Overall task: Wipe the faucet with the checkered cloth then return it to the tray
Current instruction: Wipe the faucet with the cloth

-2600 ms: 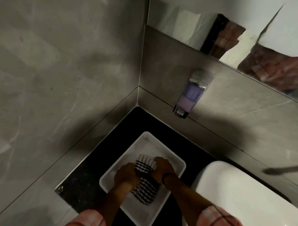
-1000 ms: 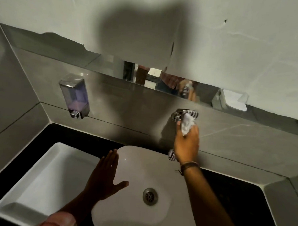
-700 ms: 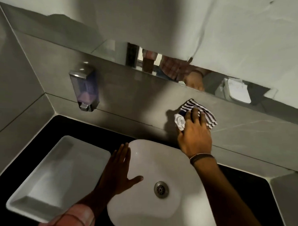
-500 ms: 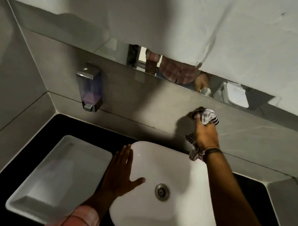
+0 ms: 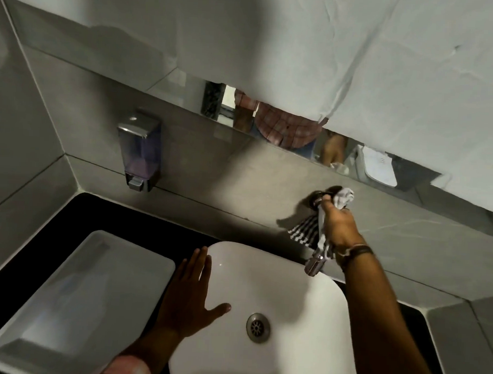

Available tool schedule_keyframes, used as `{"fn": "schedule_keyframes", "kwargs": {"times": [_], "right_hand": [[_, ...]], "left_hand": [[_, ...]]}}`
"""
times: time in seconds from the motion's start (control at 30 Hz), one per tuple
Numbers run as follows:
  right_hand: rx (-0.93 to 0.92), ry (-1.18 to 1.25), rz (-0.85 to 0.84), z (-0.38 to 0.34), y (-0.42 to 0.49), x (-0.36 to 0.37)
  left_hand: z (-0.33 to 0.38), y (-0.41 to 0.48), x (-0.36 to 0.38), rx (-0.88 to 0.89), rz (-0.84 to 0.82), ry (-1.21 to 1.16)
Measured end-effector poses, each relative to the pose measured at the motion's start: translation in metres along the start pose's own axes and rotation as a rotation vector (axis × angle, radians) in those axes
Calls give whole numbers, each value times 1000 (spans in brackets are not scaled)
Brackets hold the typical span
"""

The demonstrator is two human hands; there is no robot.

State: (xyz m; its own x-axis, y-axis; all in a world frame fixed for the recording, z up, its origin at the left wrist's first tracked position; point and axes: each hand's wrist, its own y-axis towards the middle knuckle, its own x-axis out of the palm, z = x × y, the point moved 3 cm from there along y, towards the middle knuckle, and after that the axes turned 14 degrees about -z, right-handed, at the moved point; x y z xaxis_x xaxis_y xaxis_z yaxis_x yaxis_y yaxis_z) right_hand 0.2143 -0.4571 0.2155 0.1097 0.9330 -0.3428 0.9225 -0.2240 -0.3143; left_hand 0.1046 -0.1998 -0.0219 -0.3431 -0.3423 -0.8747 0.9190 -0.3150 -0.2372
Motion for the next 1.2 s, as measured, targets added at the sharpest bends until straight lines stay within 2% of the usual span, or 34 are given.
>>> {"fn": "schedule_keyframes", "kwargs": {"times": [0.1, 0.13, 0.2, 0.3, 0.37, 0.4, 0.43, 0.47, 0.57, 0.6, 0.67, 0.73, 0.93, 1.0, 1.07, 1.13, 1.2], "right_hand": [[217, 671, -458, 16, 10, -9], [254, 802, -511, 21, 8, -10], [261, 963, -474, 33, 11, -11], [215, 1065, -396, 41, 10, -9], [207, 1047, -415, 36, 4, -10], [177, 1017, -479, 31, 0, -12], [149, 938, -507, 23, -4, -12], [134, 791, -460, 17, -9, -11], [1, -59, -82, -1, -16, -2], [-27, -353, -39, -7, -18, 7], [32, -948, 20, -6, -25, 27], [67, -1299, 87, -4, -35, 44], [-1, -1970, -35, 7, -38, 55], [70, -2247, -144, 13, -33, 58], [141, -2425, -255, 18, -25, 58], [99, -2428, -327, 14, -16, 59], [-49, -2240, -416, 5, -7, 60]], "left_hand": [[-1, 0, 2, 4, 29, -11], [0, 1, 1, 15, 35, -19], [0, 1, 1, 33, 33, -26], [1, 1, -1, 37, 30, -29], [0, 1, -1, 31, 19, -25], [0, 1, -2, 28, 16, -27], [0, 1, -3, 25, 14, -32], [1, 0, -4, 25, 13, -35], [3, -2, -4, 36, 28, -34], [2, -3, -5, 39, 30, -35], [4, -3, -7, 41, 32, -32], [6, -2, -8, 40, 22, -28], [3, 0, -6, 29, 24, -21], [3, 0, -5, 26, 17, -17], [2, 0, -5, 28, 17, -12], [1, -1, -6, 30, 40, -5], [3, -2, -6, 41, 50, -5]]}}
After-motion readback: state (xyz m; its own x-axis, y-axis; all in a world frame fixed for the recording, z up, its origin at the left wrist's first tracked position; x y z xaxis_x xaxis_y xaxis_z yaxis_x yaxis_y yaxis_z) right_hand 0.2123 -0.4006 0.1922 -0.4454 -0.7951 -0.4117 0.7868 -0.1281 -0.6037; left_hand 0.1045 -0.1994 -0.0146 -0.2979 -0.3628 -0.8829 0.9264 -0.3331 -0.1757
